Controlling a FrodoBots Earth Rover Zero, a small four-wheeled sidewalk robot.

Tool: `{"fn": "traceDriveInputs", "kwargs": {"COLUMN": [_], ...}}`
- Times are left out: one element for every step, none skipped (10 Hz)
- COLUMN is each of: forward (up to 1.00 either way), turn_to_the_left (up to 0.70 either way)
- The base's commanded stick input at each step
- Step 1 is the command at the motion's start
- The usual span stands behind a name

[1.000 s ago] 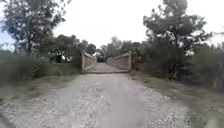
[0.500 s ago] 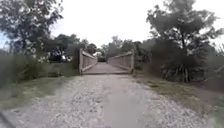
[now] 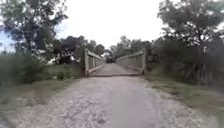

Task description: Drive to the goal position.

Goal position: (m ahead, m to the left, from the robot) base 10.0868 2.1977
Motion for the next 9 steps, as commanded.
{"fn": "traceDriveInputs", "kwargs": {"forward": [1.00,1.00,1.00,1.00,1.00,1.00,1.00,1.00,1.00], "turn_to_the_left": [0.00,0.00,0.00,-0.14,-0.36,-0.40,-0.40,-0.40,-0.40]}}
